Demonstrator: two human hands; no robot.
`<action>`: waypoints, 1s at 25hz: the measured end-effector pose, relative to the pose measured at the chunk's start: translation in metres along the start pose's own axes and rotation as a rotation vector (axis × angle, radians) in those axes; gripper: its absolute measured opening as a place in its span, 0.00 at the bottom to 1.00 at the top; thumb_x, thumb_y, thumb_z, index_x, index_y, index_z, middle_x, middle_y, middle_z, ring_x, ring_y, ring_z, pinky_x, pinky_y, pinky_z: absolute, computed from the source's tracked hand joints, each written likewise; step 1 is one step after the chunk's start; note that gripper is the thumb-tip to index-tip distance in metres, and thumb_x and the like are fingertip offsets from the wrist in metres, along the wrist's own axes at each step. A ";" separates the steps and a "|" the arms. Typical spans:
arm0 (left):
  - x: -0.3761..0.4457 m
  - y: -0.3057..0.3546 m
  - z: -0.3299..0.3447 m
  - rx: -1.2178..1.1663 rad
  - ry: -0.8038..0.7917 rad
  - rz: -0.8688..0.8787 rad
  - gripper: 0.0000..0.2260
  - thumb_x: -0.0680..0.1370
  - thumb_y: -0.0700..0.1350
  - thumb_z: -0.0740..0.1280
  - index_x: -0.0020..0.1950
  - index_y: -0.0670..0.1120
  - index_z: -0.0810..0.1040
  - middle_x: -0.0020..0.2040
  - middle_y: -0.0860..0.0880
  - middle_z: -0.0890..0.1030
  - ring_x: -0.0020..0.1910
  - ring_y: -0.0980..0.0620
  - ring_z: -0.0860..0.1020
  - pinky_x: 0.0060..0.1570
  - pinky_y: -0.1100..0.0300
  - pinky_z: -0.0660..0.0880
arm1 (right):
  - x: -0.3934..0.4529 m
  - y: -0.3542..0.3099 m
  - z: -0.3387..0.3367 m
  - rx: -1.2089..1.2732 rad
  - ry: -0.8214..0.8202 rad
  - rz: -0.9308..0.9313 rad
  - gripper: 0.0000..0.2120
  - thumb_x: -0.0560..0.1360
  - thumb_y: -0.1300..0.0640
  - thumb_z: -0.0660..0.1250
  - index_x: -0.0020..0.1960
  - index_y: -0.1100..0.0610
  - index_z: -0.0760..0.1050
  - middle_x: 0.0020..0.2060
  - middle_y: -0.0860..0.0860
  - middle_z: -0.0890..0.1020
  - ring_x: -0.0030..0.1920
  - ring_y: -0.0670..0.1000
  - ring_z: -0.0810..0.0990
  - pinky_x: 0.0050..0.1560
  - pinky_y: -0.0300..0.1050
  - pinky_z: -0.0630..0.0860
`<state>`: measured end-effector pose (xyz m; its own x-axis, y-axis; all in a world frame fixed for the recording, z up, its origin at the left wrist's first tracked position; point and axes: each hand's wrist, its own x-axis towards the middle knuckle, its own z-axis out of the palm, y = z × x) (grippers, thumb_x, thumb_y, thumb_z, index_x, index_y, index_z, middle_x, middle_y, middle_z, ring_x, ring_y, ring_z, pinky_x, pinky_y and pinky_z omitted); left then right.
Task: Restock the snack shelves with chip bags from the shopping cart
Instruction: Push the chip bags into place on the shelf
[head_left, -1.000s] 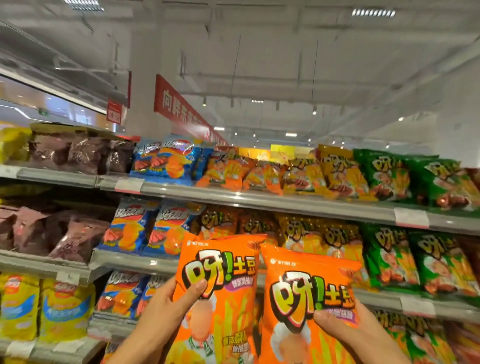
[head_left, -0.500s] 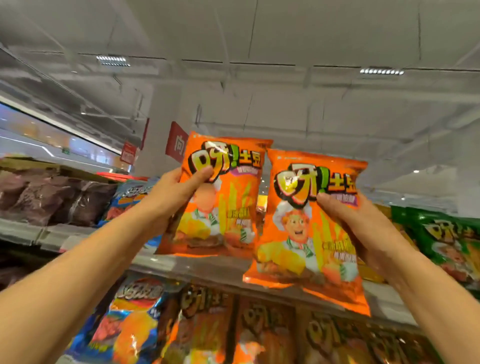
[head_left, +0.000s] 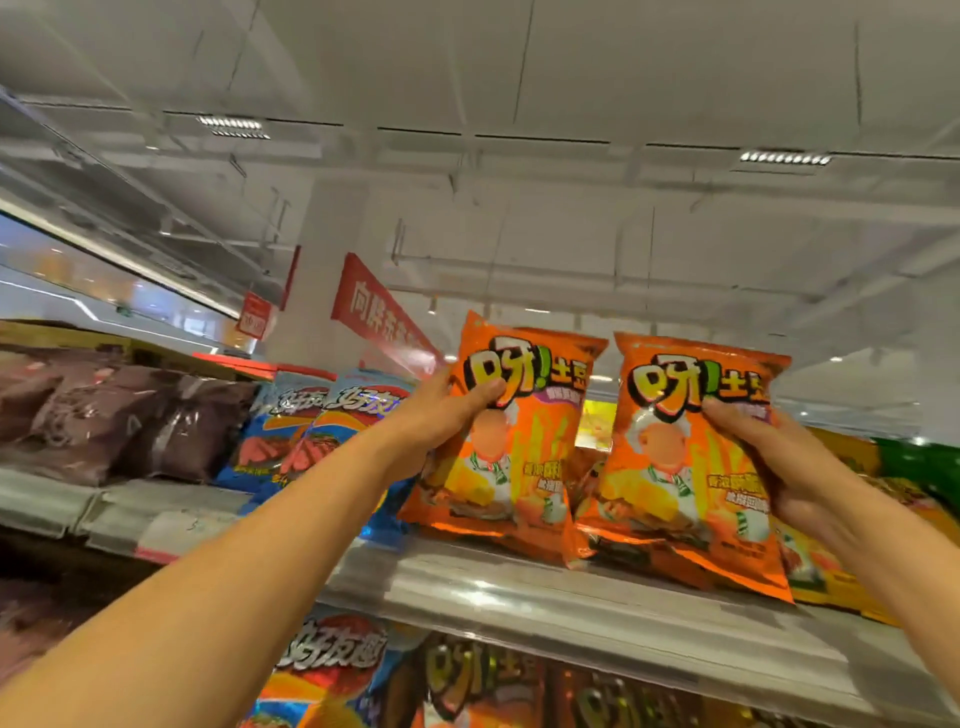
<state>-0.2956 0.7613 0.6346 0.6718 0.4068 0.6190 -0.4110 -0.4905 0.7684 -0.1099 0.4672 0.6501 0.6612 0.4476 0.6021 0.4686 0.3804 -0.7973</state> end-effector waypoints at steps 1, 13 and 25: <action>0.003 -0.006 0.004 0.022 -0.045 -0.007 0.17 0.78 0.56 0.70 0.65 0.53 0.77 0.57 0.49 0.84 0.49 0.51 0.81 0.47 0.57 0.75 | 0.000 0.008 0.003 -0.007 0.019 0.035 0.23 0.68 0.54 0.75 0.62 0.55 0.80 0.50 0.59 0.87 0.43 0.57 0.88 0.39 0.54 0.85; 0.012 -0.044 0.024 0.247 -0.095 0.060 0.34 0.78 0.61 0.67 0.79 0.57 0.53 0.74 0.42 0.69 0.69 0.43 0.73 0.69 0.49 0.69 | -0.009 0.053 0.010 -0.115 0.115 0.333 0.30 0.66 0.55 0.79 0.66 0.58 0.75 0.54 0.64 0.85 0.51 0.65 0.86 0.50 0.62 0.83; -0.026 -0.041 0.034 1.016 -0.038 0.468 0.39 0.72 0.74 0.34 0.81 0.62 0.45 0.83 0.56 0.41 0.81 0.49 0.34 0.78 0.44 0.36 | -0.013 0.061 0.027 -0.718 0.305 0.139 0.43 0.68 0.37 0.76 0.78 0.46 0.62 0.74 0.53 0.69 0.70 0.55 0.72 0.70 0.55 0.71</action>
<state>-0.2750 0.7444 0.5810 0.6082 0.0018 0.7938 0.0546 -0.9977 -0.0396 -0.1056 0.5069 0.5946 0.8241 0.1714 0.5399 0.5646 -0.3246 -0.7588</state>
